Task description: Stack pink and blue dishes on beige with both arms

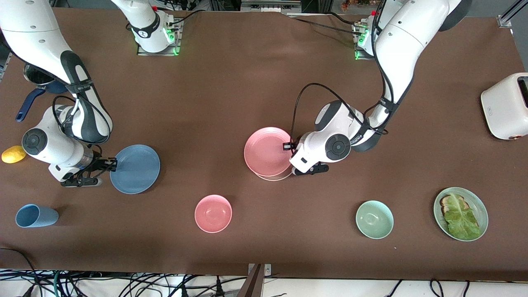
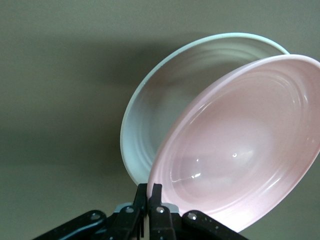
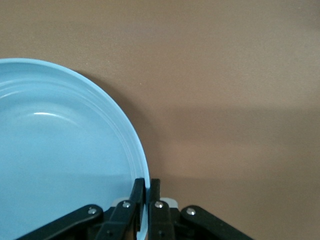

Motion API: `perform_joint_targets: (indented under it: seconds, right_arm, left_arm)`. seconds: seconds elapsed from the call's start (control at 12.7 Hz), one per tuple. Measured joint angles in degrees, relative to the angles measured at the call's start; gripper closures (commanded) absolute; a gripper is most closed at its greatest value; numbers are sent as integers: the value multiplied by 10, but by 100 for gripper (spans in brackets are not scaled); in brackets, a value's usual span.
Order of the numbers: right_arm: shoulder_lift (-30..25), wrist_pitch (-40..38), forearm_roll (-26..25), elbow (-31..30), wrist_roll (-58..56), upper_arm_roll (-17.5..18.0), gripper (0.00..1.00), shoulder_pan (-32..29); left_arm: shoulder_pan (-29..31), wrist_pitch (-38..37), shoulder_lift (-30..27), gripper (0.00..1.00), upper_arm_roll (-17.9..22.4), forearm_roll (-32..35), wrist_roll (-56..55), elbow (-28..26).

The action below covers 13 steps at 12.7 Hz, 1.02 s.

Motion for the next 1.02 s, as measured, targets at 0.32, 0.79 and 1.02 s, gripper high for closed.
perform_joint_targets:
  seconds: [0.32,0.79,1.02]
  right_arm:
    - [-13,-22,0,6,-6,6,100,0]
    - [-29,-40,0,6,-7,17,100,0]
    - [-32,-73,0,25,-7,26,100,1]
  left_arm:
    - [4,0,0,100,4,0,0,1]
    - [14,0,0,0,8,0,19,1]
    - [26,-6,0,0,8,0,36,1]
